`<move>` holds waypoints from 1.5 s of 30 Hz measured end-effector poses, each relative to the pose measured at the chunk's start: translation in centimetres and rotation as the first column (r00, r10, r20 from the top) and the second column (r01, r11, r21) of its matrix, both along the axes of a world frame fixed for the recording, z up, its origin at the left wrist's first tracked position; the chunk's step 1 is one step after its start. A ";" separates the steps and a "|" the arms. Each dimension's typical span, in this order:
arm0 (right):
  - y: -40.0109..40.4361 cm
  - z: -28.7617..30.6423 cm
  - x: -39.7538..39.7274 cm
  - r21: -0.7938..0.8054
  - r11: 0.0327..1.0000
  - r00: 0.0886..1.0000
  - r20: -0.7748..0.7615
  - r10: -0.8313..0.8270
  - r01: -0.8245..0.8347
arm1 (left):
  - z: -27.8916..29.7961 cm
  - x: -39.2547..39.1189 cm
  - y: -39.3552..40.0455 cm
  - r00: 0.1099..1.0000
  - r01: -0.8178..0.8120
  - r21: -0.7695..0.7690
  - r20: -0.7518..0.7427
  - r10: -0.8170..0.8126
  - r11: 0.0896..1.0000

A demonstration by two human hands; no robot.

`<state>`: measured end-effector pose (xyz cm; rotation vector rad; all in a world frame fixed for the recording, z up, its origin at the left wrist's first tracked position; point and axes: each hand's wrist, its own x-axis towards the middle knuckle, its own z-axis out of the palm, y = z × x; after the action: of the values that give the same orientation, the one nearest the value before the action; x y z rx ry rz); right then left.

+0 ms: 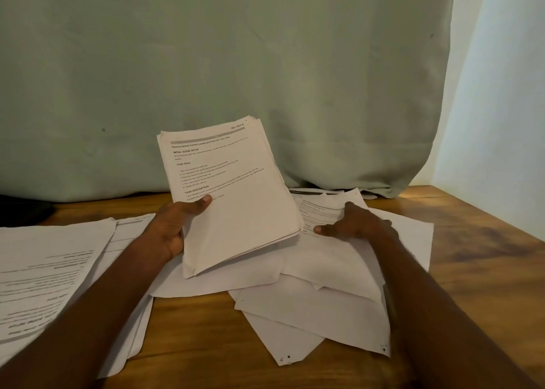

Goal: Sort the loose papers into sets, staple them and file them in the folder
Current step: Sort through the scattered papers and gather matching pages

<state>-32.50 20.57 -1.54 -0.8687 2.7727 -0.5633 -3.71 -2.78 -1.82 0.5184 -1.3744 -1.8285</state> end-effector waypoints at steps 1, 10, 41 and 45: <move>-0.2 0.0 0.2 -0.047 0.999 1.000 -0.006 -0.005 0.005 | 0.0 0.0 0.1 1.000 0.007 0.000 -0.004 -0.007 1.000; -0.1 1.9 0.5 -0.693 0.721 0.991 -0.112 -0.080 -0.020 | 0.1 0.2 0.2 0.999 0.022 0.010 -0.029 -0.022 1.000; 1.1 7.8 5.3 -0.969 -0.078 0.697 0.111 0.709 0.234 | 1.0 0.2 1.4 0.950 0.192 -0.135 -0.222 -0.218 0.972; 2.8 8.6 4.1 -0.905 -0.299 0.750 0.033 0.661 0.303 | 1.1 0.3 1.5 0.953 0.168 -0.094 -0.238 -0.186 0.981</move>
<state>-28.42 23.37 7.09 -0.9443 0.7069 -2.6161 -3.43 -1.28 -0.70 0.1262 -1.3447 -1.9033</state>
